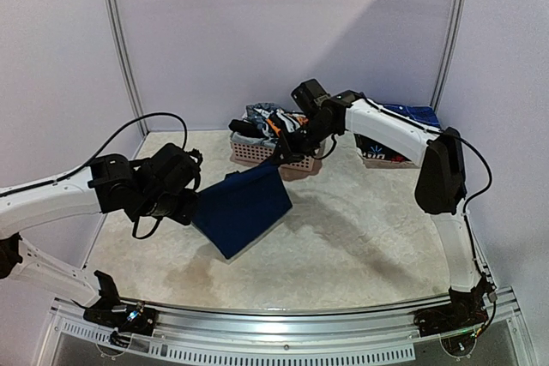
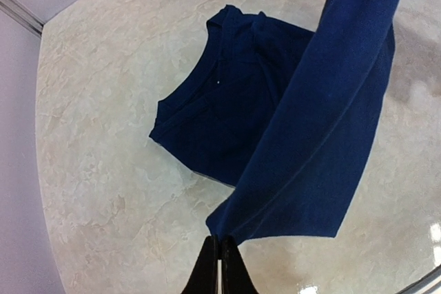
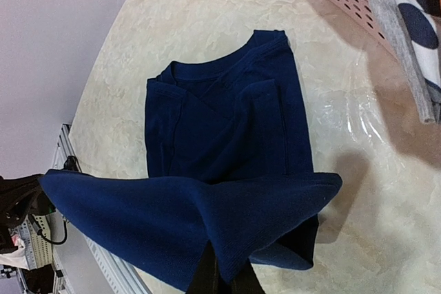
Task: Fold and stack the mixed laundry pile
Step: Fold the 2/3-rectangle-folded T-shirt at the center of the board.
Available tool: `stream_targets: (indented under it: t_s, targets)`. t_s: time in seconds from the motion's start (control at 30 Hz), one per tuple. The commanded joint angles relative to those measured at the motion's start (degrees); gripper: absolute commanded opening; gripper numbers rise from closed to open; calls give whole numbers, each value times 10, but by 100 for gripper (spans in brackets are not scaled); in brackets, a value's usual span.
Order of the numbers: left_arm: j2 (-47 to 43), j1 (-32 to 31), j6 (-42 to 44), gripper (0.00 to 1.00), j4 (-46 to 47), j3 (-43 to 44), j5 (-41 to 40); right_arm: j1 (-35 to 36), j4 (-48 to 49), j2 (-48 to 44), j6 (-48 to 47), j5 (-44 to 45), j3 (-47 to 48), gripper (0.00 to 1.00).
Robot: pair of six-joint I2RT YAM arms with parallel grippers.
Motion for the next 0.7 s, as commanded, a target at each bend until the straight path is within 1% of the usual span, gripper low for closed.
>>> stream_targets:
  t_s: [0.0,0.3,0.53,0.67]
  targets:
    - [20,31,10,0,1,-12,-18,-22,18,32,2,-2,30,0]
    - [59,75,11,0,24,-17,-35,-27,72,83,18,-36,64,0]
    - [91,109,13,0,45,-27,-30,-32,122,125,40,-57,81,0]
    - [105,125,14,0,58,-35,-27,-37,156,143,51,-90,83,0]
